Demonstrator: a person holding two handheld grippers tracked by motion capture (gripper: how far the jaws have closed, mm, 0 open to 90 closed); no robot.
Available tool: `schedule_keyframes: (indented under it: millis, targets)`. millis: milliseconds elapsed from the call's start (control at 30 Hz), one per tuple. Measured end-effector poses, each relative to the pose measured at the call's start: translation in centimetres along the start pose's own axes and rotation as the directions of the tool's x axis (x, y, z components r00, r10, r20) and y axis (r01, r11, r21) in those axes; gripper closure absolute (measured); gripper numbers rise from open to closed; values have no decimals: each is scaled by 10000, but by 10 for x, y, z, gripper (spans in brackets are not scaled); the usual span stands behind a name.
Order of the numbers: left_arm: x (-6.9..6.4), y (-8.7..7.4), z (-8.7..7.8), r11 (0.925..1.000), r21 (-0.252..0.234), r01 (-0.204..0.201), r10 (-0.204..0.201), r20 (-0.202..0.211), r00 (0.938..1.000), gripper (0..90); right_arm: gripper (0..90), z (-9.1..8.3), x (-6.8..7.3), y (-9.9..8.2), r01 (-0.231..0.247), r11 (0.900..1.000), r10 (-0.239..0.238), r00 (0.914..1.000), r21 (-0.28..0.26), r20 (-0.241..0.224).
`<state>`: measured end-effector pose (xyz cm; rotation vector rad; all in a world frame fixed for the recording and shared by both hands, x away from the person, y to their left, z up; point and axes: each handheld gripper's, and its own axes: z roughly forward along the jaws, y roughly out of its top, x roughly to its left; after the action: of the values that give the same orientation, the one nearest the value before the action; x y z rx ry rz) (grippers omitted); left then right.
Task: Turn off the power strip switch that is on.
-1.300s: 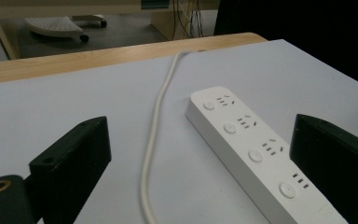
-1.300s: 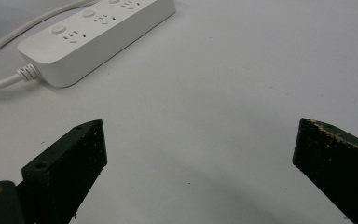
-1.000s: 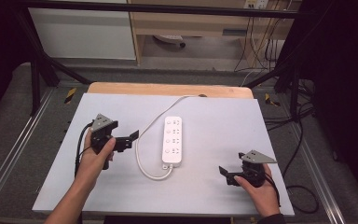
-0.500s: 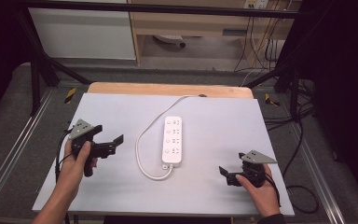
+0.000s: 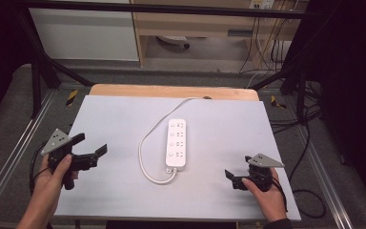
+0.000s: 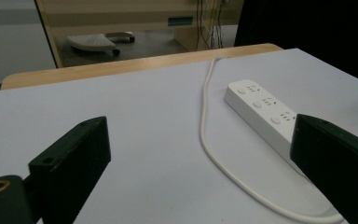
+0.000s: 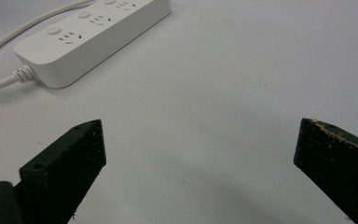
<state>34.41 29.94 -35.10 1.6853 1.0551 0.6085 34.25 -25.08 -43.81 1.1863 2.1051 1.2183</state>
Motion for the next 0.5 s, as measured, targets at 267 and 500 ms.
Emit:
schedule_keyframes:
  millis: [267, 500]
  targets:
    - [13, -4, -19, 9987, -310, 402, -408, -171, 9990, 51, 28, 0, 0, 0, -6, 10000, 6, 10000, 0, 7]
    - [23, -9, -25, 9985, -173, 513, -516, -130, 9986, 50, 29, 1, -2, -1, -60, 10000, 60, 10000, 46, 7]
